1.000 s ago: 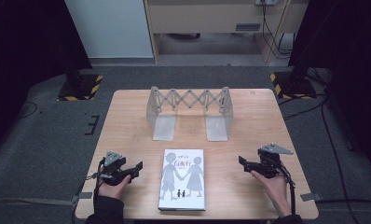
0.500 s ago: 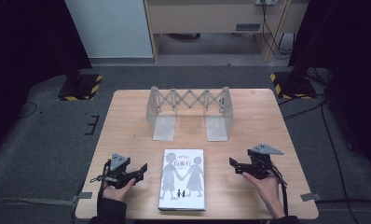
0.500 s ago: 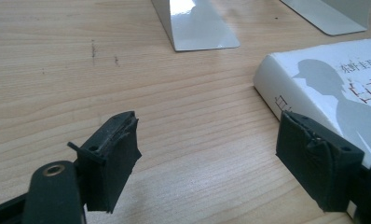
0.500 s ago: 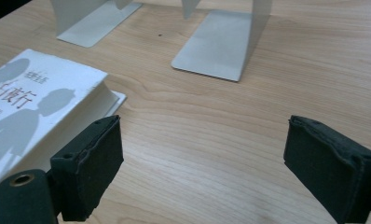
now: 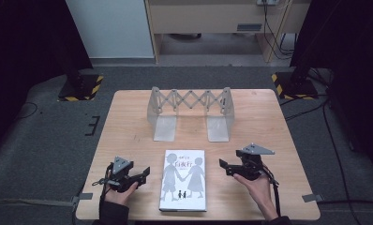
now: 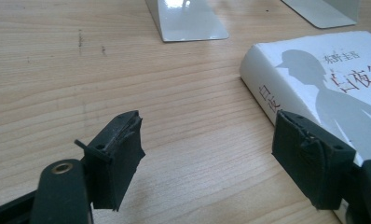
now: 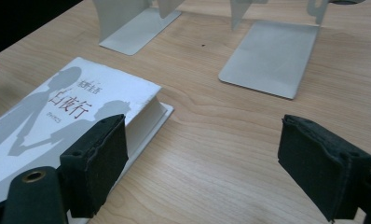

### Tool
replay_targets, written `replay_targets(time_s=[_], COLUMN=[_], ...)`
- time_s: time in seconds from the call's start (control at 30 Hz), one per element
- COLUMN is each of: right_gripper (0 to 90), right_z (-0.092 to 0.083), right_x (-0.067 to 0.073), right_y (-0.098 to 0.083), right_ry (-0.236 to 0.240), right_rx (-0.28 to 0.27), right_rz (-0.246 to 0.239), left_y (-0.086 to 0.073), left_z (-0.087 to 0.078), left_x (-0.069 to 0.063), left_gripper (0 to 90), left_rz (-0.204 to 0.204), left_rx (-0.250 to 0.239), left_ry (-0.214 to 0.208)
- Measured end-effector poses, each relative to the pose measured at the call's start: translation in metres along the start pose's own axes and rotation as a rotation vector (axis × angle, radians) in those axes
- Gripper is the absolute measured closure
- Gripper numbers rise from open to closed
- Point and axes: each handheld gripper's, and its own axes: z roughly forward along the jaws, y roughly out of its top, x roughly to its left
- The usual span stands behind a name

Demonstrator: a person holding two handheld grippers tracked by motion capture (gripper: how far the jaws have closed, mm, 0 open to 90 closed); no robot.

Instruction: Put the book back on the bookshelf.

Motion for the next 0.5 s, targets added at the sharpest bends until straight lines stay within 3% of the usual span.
replay_targets(time_s=[0.13, 0.2, 0.5], right_gripper=[17.0, 17.4, 20.1], right_z=[0.004, 0.006, 0.015], right_x=[0.007, 0.011, 0.026], right_y=[0.001, 0.000, 0.000], right_ry=[0.016, 0.027, 0.053], right_rx=[0.002, 0.009, 0.015], right_rz=[-0.008, -0.010, -0.029], left_y=[0.000, 0.000, -0.001], left_z=[-0.001, -0.003, -0.002], left_x=[-0.003, -0.007, -0.016], left_gripper=[25.1, 26.3, 28.9], left_rz=[0.005, -0.004, 0.022], left_rx=[-0.002, -0.010, -0.001], left_ry=[-0.016, -0.048, -0.081])
